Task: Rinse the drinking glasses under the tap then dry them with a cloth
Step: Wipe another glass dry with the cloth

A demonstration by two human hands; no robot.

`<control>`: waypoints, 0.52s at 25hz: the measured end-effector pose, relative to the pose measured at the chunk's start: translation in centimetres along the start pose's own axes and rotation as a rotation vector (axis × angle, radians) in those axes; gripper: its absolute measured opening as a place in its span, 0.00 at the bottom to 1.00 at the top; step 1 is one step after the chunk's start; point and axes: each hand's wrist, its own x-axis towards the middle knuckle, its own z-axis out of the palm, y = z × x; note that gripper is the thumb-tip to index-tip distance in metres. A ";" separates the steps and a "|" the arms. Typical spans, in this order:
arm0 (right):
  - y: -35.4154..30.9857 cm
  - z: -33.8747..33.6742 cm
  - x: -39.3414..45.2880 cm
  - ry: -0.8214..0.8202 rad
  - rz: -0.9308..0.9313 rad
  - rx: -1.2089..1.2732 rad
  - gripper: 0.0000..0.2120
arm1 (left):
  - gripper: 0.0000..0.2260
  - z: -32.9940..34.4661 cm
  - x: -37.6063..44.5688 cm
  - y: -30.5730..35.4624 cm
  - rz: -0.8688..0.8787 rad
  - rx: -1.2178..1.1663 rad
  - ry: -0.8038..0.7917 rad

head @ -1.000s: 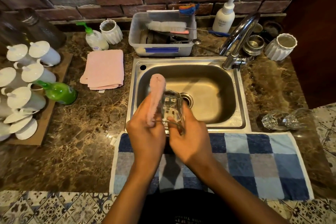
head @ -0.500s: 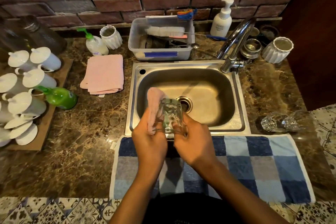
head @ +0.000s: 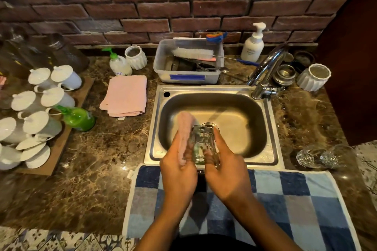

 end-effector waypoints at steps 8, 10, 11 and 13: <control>-1.3 0.3 -0.3 -0.007 0.125 0.472 0.28 | 0.21 0.9 0.0 0.9 -0.378 -0.504 -0.042; -1.5 0.2 -0.6 -0.021 0.105 0.449 0.29 | 0.19 0.3 0.0 0.6 -0.307 -0.276 0.005; -1.2 0.0 -0.7 0.005 0.033 0.251 0.28 | 0.19 -0.5 -0.1 0.5 -0.158 -0.073 0.005; -0.3 -0.2 -0.5 0.030 -0.138 -0.255 0.28 | 0.28 -1.7 0.0 0.1 0.148 0.335 -0.082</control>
